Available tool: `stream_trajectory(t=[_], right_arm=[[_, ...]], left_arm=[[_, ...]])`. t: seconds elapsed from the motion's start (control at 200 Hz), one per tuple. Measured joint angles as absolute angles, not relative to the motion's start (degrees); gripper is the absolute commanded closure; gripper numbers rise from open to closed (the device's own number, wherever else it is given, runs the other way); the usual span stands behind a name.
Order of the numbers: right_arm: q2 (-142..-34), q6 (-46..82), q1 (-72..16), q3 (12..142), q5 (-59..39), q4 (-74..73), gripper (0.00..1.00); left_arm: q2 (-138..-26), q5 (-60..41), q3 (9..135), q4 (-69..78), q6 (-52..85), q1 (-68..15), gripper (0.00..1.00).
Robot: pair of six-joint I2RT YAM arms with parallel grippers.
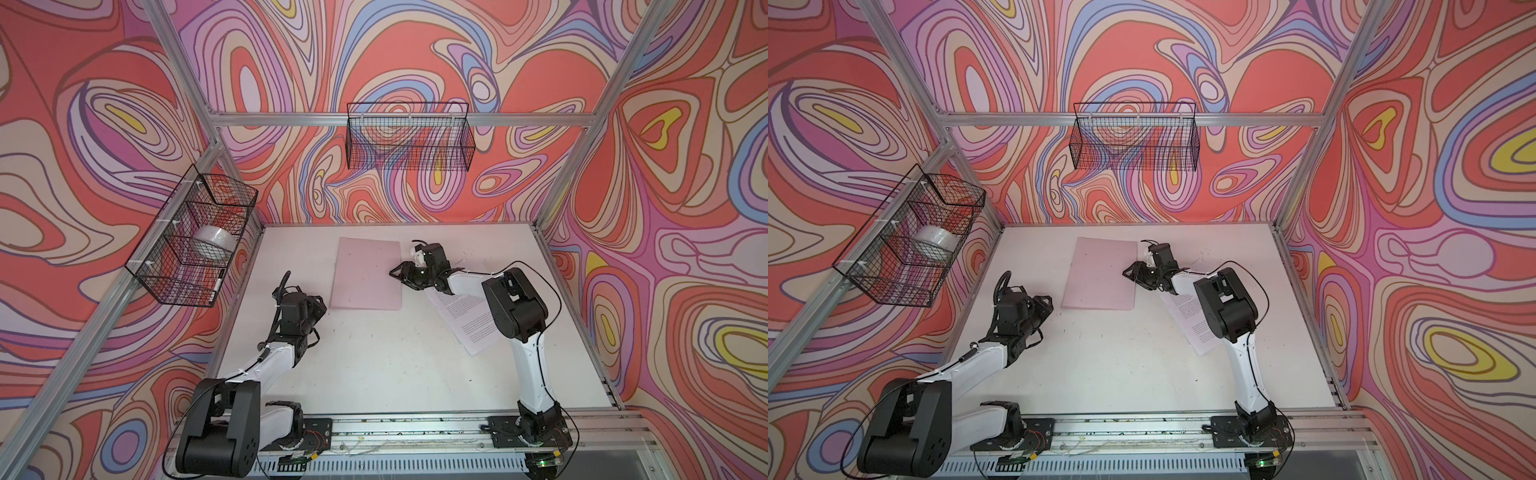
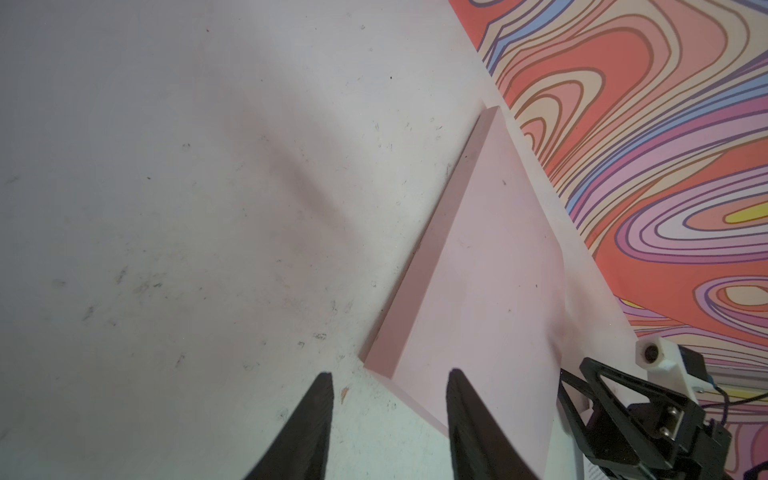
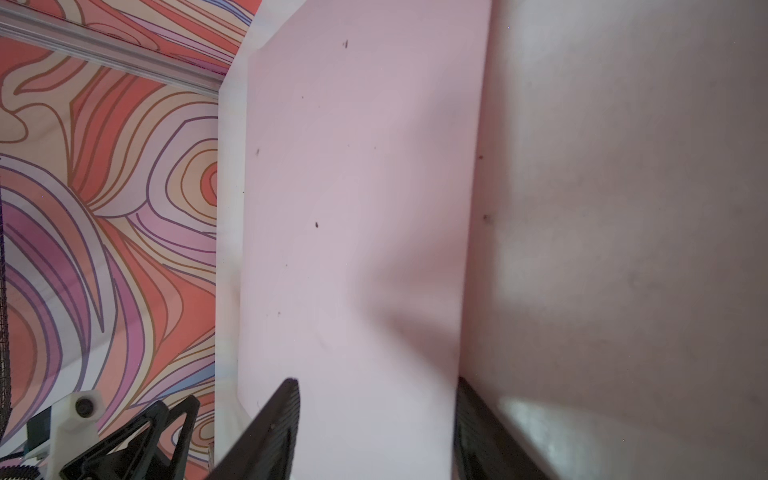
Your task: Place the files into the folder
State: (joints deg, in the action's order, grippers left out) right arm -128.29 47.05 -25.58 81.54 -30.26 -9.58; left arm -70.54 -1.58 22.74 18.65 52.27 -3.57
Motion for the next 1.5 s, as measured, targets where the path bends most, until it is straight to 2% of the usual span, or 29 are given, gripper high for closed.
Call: stream_trajectory(t=[0.436, 0.656, 0.801, 1.232, 1.302, 1.503], right_arm=[[-127.5, 47.5, -26.3, 81.5, -29.6, -7.6, 0.4], [-125.3, 45.9, -27.1, 82.1, -27.4, -1.8, 0.41], [-123.5, 45.1, -27.7, 82.2, -26.5, -1.0, 0.43], [-126.5, 53.5, -27.7, 80.2, -34.3, -20.2, 0.56], [-128.0, 54.5, -27.8, 80.3, -35.1, -21.6, 0.6], [-132.0, 56.3, -28.3, 80.9, -36.3, -23.1, 0.64]], left_arm=[[-73.2, -3.5, 22.7, 21.9, 52.3, -3.3, 0.55], [-74.0, -4.3, 22.7, 22.6, 52.3, -3.3, 0.56], [-74.9, -4.8, 22.7, 23.7, 52.3, -3.3, 0.56], [-79.8, -9.4, 22.7, 28.6, 52.1, -3.3, 0.56], [-81.1, -10.6, 22.9, 29.5, 52.1, -3.3, 0.56], [-85.8, -14.4, 23.7, 32.9, 52.1, -3.3, 0.56]])
